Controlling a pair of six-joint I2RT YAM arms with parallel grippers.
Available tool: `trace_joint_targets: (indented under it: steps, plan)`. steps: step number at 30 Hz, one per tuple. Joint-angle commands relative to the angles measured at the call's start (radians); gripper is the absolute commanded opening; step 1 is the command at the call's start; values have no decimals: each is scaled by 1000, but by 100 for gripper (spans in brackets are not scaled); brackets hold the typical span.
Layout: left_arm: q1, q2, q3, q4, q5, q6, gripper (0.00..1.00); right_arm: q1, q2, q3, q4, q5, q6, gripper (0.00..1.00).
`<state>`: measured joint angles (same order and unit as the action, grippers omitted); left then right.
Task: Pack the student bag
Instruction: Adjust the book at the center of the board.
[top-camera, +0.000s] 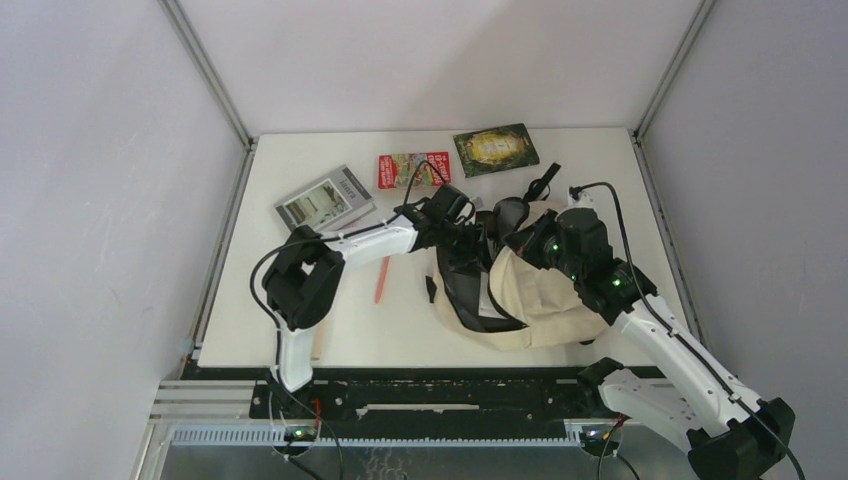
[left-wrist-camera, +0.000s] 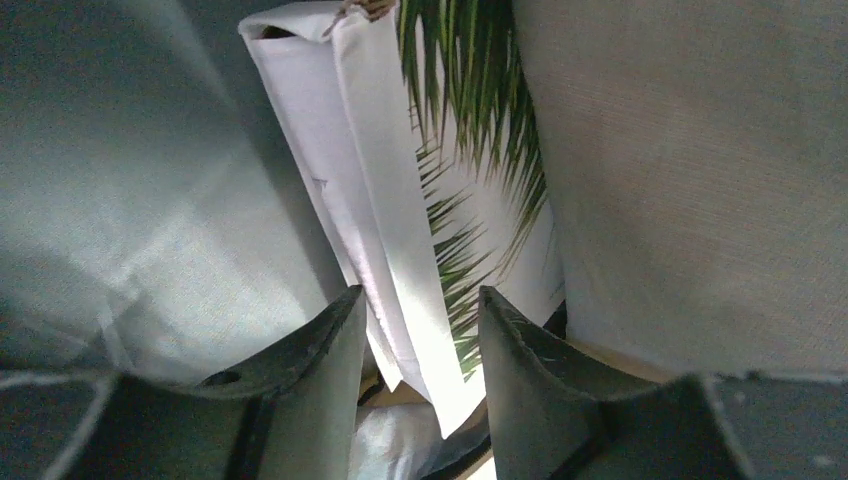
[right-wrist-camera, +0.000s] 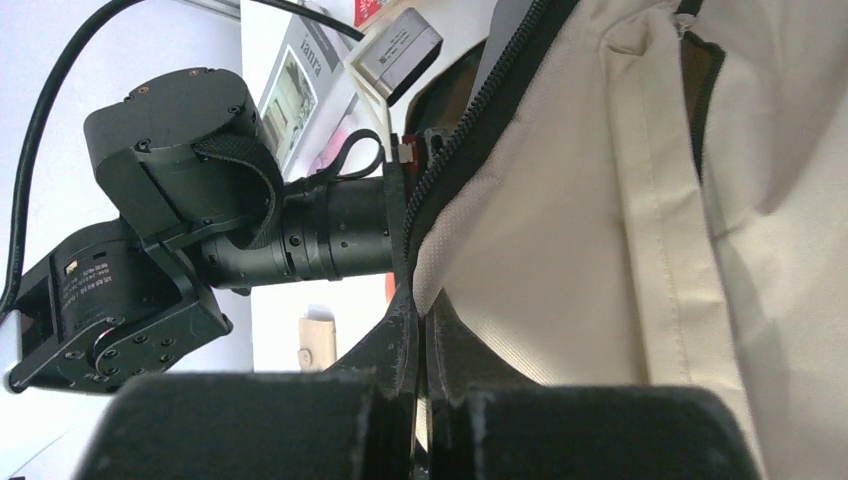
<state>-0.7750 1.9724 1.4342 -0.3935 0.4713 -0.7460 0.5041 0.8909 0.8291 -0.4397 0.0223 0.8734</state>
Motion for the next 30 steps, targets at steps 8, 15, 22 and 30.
trace_joint_targets:
  steps: [8, 15, 22, 30]
  plan:
    - [15, -107, 12, -90, -9, 90, 61, 9, -18, 4, 57, 20, 8, 0]
    - [68, -288, 42, -222, -133, 171, 59, 14, -39, 5, 11, 61, -53, 0]
    - [210, -431, 22, -268, -197, 215, 58, 75, 24, 4, 1, 60, -108, 0]
    - [368, -495, -47, -283, -210, 209, 58, 134, 240, 4, 105, -10, -142, 0]
